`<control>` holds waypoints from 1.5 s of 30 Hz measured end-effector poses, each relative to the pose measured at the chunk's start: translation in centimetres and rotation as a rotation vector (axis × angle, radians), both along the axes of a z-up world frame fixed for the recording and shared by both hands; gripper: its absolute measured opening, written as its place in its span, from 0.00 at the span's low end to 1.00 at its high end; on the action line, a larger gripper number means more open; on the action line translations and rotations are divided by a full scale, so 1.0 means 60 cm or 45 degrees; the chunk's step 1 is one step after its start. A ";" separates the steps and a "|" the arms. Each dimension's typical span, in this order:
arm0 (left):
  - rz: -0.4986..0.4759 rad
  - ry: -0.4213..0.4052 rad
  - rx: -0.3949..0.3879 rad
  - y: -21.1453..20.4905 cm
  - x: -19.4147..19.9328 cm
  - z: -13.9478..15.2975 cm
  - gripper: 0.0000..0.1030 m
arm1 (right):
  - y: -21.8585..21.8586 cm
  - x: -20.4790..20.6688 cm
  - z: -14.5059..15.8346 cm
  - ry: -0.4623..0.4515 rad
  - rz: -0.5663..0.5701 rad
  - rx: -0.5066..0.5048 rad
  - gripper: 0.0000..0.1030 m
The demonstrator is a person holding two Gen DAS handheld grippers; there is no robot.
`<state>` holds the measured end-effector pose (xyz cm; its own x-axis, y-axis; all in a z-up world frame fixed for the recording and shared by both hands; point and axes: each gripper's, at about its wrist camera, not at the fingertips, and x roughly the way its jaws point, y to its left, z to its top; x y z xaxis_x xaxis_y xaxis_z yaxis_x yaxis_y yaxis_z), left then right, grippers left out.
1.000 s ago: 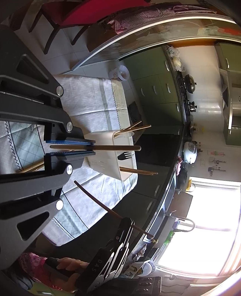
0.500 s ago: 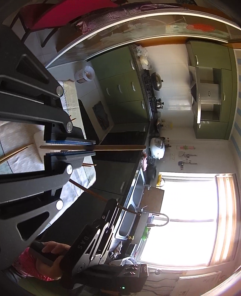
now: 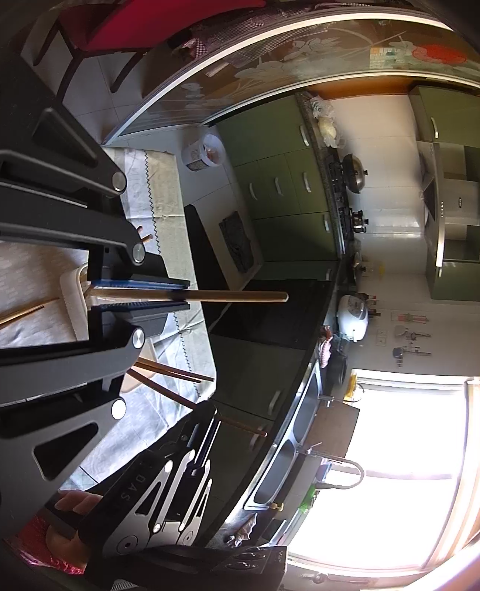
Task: Organize utensils
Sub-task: 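Lower both chopsticks into the white holder and open both grippers, then grasp one of the last two chopsticks with the left gripper, lift upright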
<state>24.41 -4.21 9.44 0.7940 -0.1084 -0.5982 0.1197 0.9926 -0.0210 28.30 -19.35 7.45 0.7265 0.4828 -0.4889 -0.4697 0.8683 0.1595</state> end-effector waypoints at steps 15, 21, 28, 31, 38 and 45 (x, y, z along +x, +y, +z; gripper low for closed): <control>-0.010 0.101 0.044 0.002 -0.035 -0.036 0.10 | -0.035 -0.095 -0.024 -0.020 0.024 0.014 0.25; -0.046 0.272 0.052 -0.008 -0.092 -0.107 0.27 | -0.094 -0.207 -0.106 0.022 -0.021 0.016 0.33; -0.041 0.648 -0.066 -0.003 -0.116 -0.276 0.27 | -0.163 -0.251 -0.226 0.220 -0.110 0.080 0.33; -0.005 0.746 -0.073 -0.002 -0.111 -0.327 0.25 | -0.191 -0.260 -0.258 0.281 -0.138 0.122 0.33; 0.040 0.826 -0.101 -0.006 -0.083 -0.369 0.23 | -0.243 -0.278 -0.295 0.348 -0.184 0.202 0.34; 0.058 0.854 -0.045 -0.016 -0.069 -0.381 0.23 | -0.258 -0.274 -0.293 0.367 -0.195 0.250 0.34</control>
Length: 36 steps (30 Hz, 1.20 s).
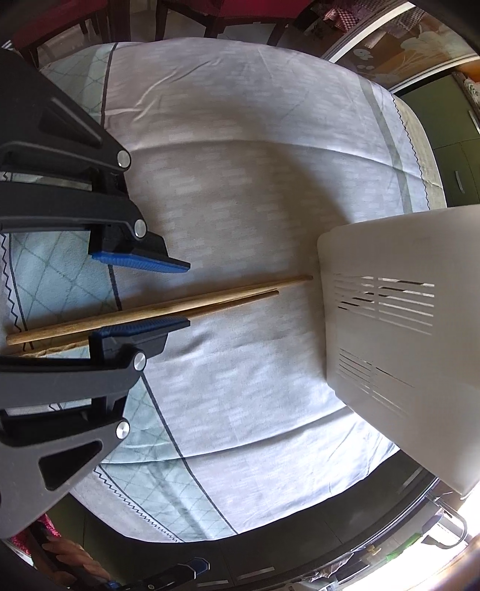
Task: Organize utensils
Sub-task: 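Grasp one of the last two chopsticks with the left gripper, lift upright, then grasp the last wooden chopstick with the right gripper while the left holds its chopstick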
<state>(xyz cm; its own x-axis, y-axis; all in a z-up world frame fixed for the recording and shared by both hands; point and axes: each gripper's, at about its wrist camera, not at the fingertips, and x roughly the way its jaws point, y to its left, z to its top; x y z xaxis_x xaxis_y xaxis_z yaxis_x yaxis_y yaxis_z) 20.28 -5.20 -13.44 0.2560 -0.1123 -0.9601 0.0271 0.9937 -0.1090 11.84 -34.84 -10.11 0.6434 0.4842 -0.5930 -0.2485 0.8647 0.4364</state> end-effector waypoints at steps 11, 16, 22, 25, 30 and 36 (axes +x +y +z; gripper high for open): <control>-0.009 0.016 0.090 -0.033 0.029 -0.017 0.22 | 0.000 -0.003 0.003 0.002 0.006 0.027 0.37; -0.009 -0.005 0.136 -0.044 0.046 -0.023 0.09 | 0.000 -0.004 0.003 0.009 0.009 0.029 0.37; 0.025 -0.042 0.083 -0.022 0.041 -0.011 0.07 | 0.006 -0.001 -0.004 0.024 0.020 0.027 0.37; 0.047 -0.112 0.060 -0.001 0.026 0.012 0.07 | 0.016 0.002 -0.007 0.033 0.034 0.017 0.37; 0.075 -0.280 0.017 0.033 -0.015 0.068 0.07 | 0.042 0.007 -0.011 0.048 0.062 -0.019 0.40; 0.108 -0.473 -0.033 0.062 -0.087 0.120 0.07 | 0.105 0.021 -0.021 0.075 0.130 -0.123 0.41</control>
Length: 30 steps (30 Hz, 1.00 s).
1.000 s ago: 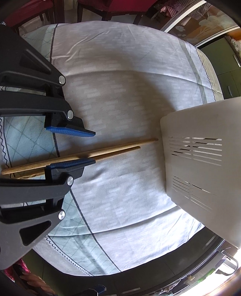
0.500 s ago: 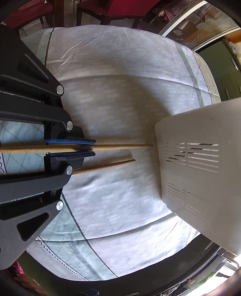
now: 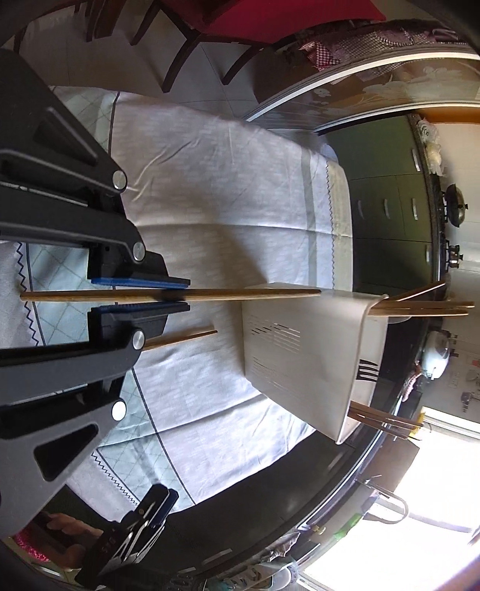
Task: Organize utensils
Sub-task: 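Grasp the last wooden chopstick with the right gripper while the left holds its chopstick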
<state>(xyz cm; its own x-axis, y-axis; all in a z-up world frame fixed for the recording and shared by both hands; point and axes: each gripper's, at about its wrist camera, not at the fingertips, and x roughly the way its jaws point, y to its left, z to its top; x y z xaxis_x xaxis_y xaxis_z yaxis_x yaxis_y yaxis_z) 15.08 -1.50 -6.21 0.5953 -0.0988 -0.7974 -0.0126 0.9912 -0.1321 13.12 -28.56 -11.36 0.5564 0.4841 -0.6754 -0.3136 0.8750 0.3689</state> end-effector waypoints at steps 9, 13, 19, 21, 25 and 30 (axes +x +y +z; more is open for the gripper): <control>-0.009 -0.184 -0.026 0.038 -0.097 0.038 0.07 | 0.174 0.040 -0.025 0.030 0.204 -0.241 0.41; -0.016 -0.230 -0.027 0.048 -0.120 0.049 0.07 | 0.244 0.063 -0.046 0.047 0.253 -0.333 0.41; -0.018 -0.259 -0.030 0.062 -0.135 0.049 0.07 | 0.306 0.093 -0.071 0.104 0.268 -0.412 0.41; -0.021 -0.259 -0.041 0.067 -0.135 0.050 0.07 | 0.317 0.100 -0.081 0.139 0.267 -0.434 0.41; -0.026 -0.257 -0.057 0.072 -0.133 0.049 0.07 | 0.335 0.093 -0.086 0.097 0.264 -0.521 0.41; -0.047 -0.261 -0.058 0.068 -0.134 0.049 0.07 | 0.340 0.094 -0.085 0.095 0.274 -0.521 0.14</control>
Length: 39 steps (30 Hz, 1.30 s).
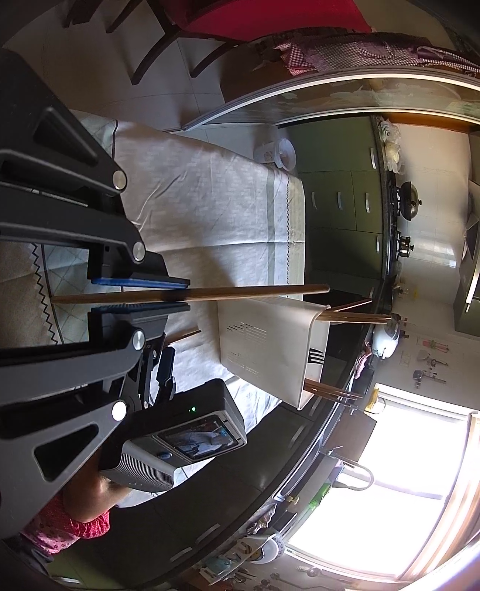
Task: Organize utensils
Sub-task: 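Grasp the last wooden chopstick with the right gripper while the left holds its chopstick, then carry both held chopsticks upright toward the white holder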
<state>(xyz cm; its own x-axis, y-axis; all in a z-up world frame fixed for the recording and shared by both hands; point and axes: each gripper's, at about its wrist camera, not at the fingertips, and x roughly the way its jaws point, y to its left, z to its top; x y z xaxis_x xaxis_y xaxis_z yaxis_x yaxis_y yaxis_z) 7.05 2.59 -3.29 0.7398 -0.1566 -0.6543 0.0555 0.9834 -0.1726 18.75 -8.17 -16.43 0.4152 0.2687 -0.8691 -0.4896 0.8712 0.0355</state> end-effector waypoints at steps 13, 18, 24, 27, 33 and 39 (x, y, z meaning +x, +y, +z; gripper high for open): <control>-0.004 -0.004 0.026 -0.011 -0.003 0.001 0.07 | -0.020 0.001 0.028 -0.039 0.007 0.096 0.06; -0.002 -0.012 0.030 -0.012 -0.004 0.004 0.06 | -0.057 -0.021 0.091 -0.131 -0.004 0.227 0.06; -0.003 -0.016 0.034 -0.016 -0.005 0.008 0.06 | -0.102 -0.062 0.153 -0.235 -0.016 0.331 0.06; -0.008 -0.016 0.034 -0.018 -0.007 0.011 0.06 | -0.124 -0.082 0.175 -0.271 -0.017 0.366 0.06; -0.016 -0.030 0.048 -0.025 -0.014 0.020 0.06 | -0.156 -0.121 0.212 -0.328 -0.009 0.417 0.06; -0.023 -0.048 0.069 -0.034 -0.023 0.031 0.06 | -0.183 -0.141 0.230 -0.355 -0.020 0.445 0.06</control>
<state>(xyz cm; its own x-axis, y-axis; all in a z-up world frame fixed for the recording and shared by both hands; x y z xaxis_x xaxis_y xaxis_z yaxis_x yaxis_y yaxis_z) 5.69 0.53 -1.45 0.7614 -0.1356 -0.6339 0.0790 0.9900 -0.1169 10.27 -19.13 -2.66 0.6270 0.5182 -0.5817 -0.5090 0.8378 0.1977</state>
